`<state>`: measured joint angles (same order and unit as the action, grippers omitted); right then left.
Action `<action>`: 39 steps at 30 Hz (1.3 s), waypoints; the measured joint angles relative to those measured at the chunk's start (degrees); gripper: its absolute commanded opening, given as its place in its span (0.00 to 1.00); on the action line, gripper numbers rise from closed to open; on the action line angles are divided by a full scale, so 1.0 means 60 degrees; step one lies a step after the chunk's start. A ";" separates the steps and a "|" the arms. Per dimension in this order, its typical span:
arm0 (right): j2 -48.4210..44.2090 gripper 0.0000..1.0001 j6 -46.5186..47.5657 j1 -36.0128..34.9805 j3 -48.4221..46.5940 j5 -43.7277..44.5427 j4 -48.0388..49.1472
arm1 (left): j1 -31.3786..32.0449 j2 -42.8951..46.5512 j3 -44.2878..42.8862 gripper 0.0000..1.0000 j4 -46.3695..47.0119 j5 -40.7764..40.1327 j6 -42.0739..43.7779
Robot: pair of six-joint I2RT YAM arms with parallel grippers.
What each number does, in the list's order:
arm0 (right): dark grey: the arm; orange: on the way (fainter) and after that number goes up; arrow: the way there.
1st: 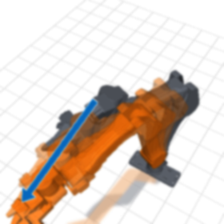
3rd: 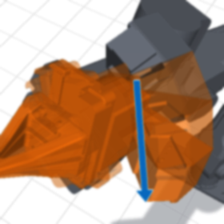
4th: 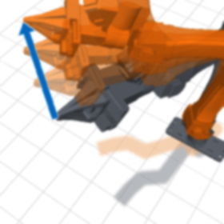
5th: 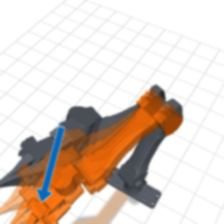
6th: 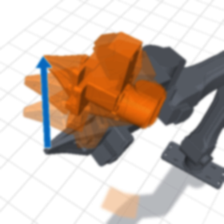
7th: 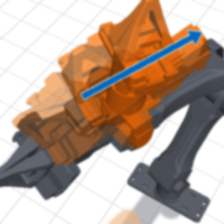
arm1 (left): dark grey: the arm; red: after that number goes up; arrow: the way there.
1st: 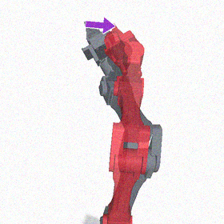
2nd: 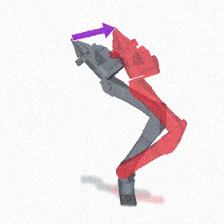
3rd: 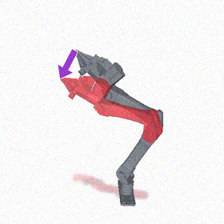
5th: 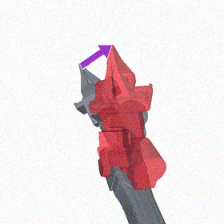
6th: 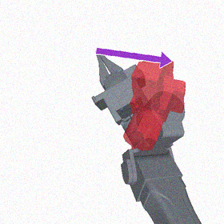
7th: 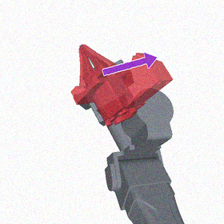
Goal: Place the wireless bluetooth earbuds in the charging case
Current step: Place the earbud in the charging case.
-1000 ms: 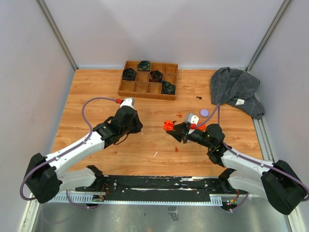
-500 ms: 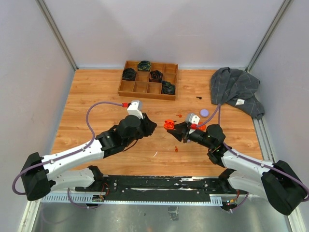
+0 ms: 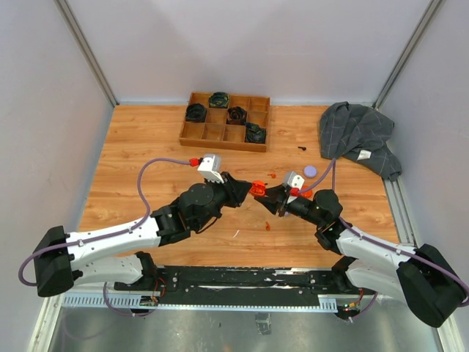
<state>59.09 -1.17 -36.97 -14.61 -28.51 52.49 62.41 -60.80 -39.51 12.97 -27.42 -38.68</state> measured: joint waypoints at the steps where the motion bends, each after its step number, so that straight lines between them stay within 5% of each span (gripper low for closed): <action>1: 0.0000 0.06 0.0004 0.0000 0.0007 0.0011 -0.0004 | 0.0044 -0.0084 0.0000 0.09 0.0138 -0.0018 0.0058; 25: -0.0182 0.06 0.0000 0.0000 0.0055 0.0025 0.0000 | 0.0266 -0.1297 -0.0004 0.09 0.1413 -0.0608 0.0678; 39: -0.0262 0.06 0.0000 0.0000 0.0076 0.0040 0.0000 | 0.0426 -0.1297 0.0000 0.22 0.1461 -0.0612 0.0656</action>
<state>57.52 -1.17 -36.97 -14.15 -28.27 52.49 64.97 -68.58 -39.51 21.74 -31.09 -34.74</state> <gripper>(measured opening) 0.273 0.230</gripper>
